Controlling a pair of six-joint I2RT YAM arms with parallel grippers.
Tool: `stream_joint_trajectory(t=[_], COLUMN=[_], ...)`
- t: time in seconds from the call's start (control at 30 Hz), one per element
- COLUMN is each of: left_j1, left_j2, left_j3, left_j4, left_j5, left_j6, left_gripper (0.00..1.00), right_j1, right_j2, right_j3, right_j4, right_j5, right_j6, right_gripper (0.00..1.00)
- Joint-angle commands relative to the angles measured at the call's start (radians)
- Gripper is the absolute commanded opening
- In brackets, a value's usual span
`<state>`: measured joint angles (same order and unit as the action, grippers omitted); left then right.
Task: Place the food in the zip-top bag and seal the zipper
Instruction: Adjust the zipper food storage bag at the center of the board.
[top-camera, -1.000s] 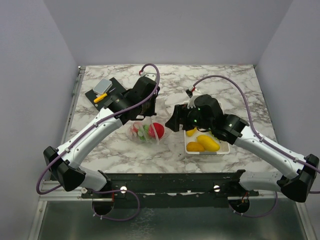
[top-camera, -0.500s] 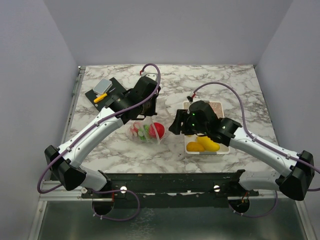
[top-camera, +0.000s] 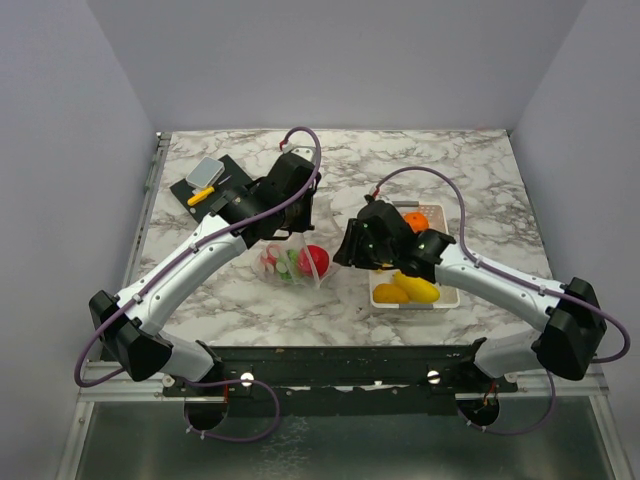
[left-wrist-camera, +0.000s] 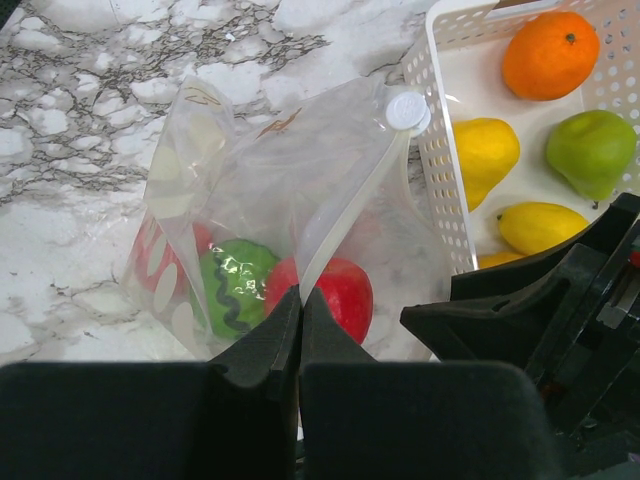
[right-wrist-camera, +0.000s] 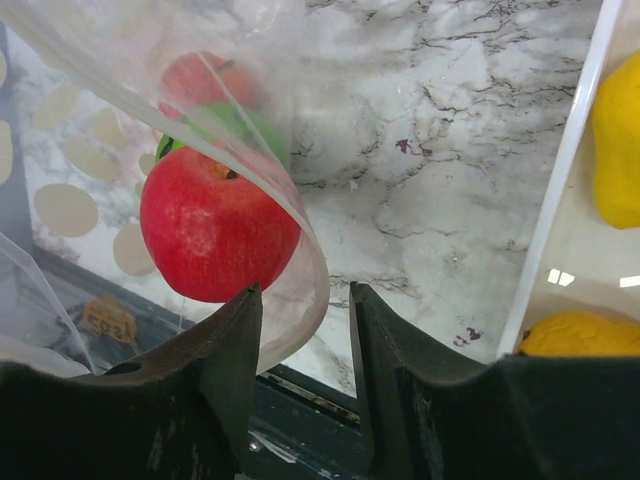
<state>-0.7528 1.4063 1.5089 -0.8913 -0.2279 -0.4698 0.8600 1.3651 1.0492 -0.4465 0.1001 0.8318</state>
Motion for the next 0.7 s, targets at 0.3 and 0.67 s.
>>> stream_joint_trajectory(t=[0.3,0.67], left_j1=[0.009,0.008], left_j2=[-0.037,-0.075], left_j3=[0.007,0.048], left_j4=[-0.002,-0.069], left_j5=[0.01,-0.02], left_j6=[0.008,0.02], left_gripper=[0.0,0.0], right_j1=[0.007,0.007], right_j2=[0.005,-0.008], right_j3=[0.049,0.212], right_j4=[0.037,-0.049], right_j5=[-0.05,-0.062], right_j6=[0.033,-0.108], right_gripper=[0.01,0.01])
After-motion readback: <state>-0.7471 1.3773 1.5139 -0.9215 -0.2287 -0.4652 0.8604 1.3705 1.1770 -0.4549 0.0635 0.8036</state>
